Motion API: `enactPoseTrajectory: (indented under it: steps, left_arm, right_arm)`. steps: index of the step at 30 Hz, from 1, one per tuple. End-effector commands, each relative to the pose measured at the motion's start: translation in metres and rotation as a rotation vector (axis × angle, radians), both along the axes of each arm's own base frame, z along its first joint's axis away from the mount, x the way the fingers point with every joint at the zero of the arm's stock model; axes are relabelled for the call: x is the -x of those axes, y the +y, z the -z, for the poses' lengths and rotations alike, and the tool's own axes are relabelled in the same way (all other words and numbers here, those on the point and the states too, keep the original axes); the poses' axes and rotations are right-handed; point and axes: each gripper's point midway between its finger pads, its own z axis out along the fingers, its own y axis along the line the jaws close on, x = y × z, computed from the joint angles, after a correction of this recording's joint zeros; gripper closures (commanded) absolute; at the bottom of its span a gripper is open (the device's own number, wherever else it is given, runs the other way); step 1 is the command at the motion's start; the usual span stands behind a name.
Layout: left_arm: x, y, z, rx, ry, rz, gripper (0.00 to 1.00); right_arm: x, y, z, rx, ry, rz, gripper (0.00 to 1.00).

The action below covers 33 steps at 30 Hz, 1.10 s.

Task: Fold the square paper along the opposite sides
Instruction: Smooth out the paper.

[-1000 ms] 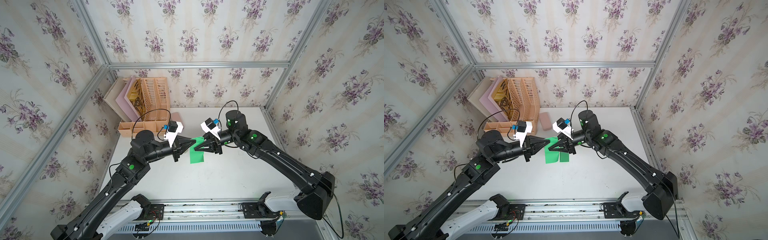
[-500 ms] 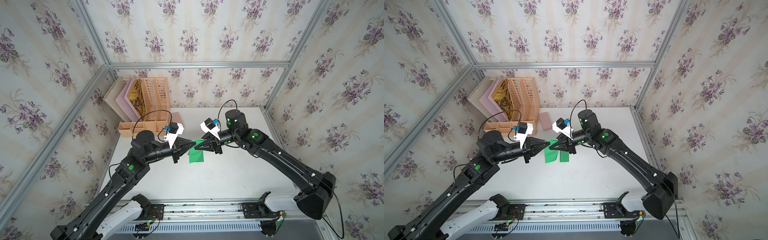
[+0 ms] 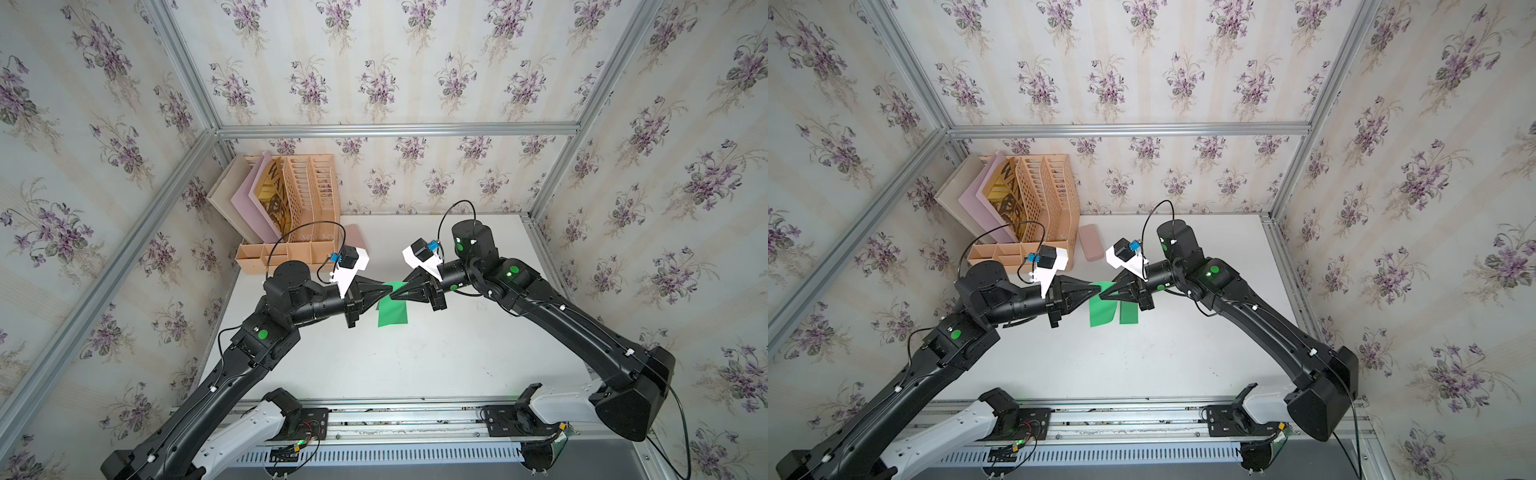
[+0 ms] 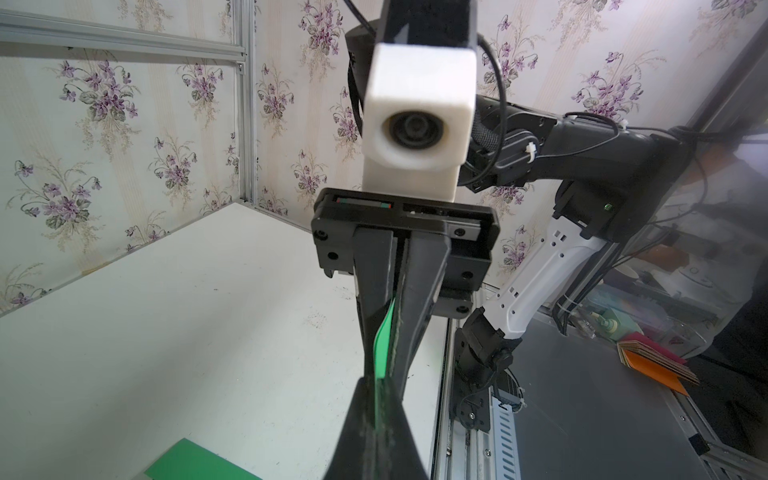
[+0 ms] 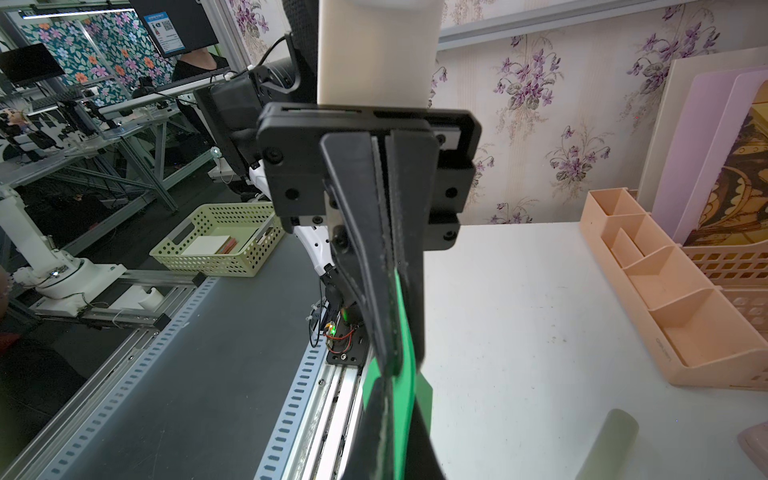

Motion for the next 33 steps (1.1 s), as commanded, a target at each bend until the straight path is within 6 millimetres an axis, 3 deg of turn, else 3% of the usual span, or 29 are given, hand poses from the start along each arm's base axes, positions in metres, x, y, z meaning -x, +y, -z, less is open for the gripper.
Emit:
enactPoseTrajectory:
  steps: [1,5,7,9,15,21,25,26,27,32,33]
  left_arm:
    - [0.0009,0.0015,-0.0094,0.011,-0.038,-0.004,1.0]
    - [0.0013,0.002,-0.0108,0.009,-0.041,-0.005,1.0]
    - [0.0017,0.0022,-0.0118,0.01,-0.044,-0.005,1.0]
    - [0.002,0.0019,-0.0116,0.01,-0.042,-0.001,1.0]
    - [0.0021,0.0015,-0.0092,0.004,-0.036,0.002,1.0]
    - [0.0024,0.0038,-0.0081,0.001,-0.041,-0.01,1.0]
    - [0.0032,0.0051,-0.0096,-0.004,-0.049,-0.015,1.0]
    - [0.0031,0.005,-0.0086,-0.006,-0.048,-0.015,1.0]
    - [0.003,0.0051,-0.009,-0.006,-0.048,-0.016,1.0]
    - [0.0022,0.0054,-0.0065,-0.014,-0.044,-0.021,1.0]
    - [0.002,0.0054,-0.0061,-0.015,-0.044,-0.021,1.0]
  right_arm:
    - [-0.0003,-0.0015,0.002,0.012,-0.008,0.009,1.0]
    - [-0.0015,-0.0018,0.0031,0.019,-0.012,0.018,0.99]
    - [-0.0021,-0.0021,0.003,0.022,-0.016,0.025,0.92]
    - [-0.003,-0.0022,0.0038,0.025,-0.019,0.03,0.91]
    - [-0.0046,-0.0019,0.0029,0.031,-0.025,0.036,1.0]
    - [-0.0029,-0.0032,0.0023,0.031,-0.029,0.036,1.0]
    - [-0.0019,-0.0058,0.0009,0.028,-0.039,0.046,0.85]
    - [-0.0016,-0.0058,0.0006,0.027,-0.042,0.046,0.87]
    - [-0.0016,-0.0063,0.0001,0.026,-0.043,0.048,0.99]
    - [-0.001,-0.0065,-0.0002,0.024,-0.043,0.047,1.0]
    - [-0.0009,-0.0067,-0.0009,0.022,-0.046,0.047,0.93]
